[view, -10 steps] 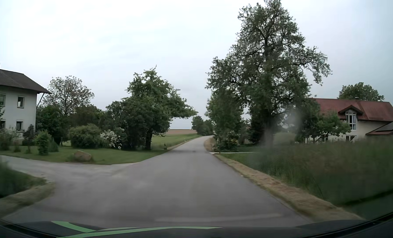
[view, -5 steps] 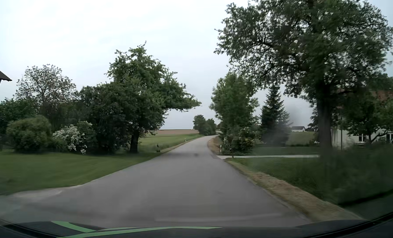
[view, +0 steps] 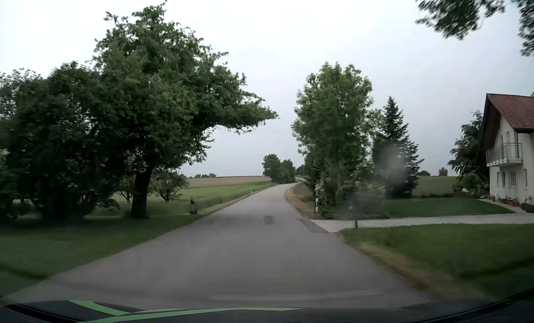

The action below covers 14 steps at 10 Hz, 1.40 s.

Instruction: Follow the waypoints while adhering to traffic rules and regulations

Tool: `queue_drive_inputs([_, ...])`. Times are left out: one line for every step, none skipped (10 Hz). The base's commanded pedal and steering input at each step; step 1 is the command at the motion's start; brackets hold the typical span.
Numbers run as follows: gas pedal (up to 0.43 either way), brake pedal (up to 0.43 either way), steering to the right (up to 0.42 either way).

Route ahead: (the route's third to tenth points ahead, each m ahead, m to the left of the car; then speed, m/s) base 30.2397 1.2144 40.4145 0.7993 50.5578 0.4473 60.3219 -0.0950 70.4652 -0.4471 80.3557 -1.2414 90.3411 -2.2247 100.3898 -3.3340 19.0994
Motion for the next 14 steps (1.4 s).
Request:
queue_drive_inputs([0.118, 0.000, 0.001])
queue_drive_inputs([0.118, 0.000, 0.003])
queue_drive_inputs([0.118, 0.000, 0.004])
queue_drive_inputs([0.118, 0.000, 0.005])
queue_drive_inputs([0.118, 0.000, 0.004])
queue_drive_inputs([0.118, 0.000, 0.004])
queue_drive_inputs([0.118, 0.000, 0.004])
queue_drive_inputs([0.118, 0.000, 0.004])
queue_drive_inputs([0.118, 0.000, 0.004])
queue_drive_inputs([0.118, 0.000, 0.003])
queue_drive_inputs([0.118, 0.000, 0.003])
queue_drive_inputs([0.118, 0.000, 0.003])
queue_drive_inputs([0.118, 0.000, 0.003])
queue_drive_inputs([0.118, 0.000, 0.003])
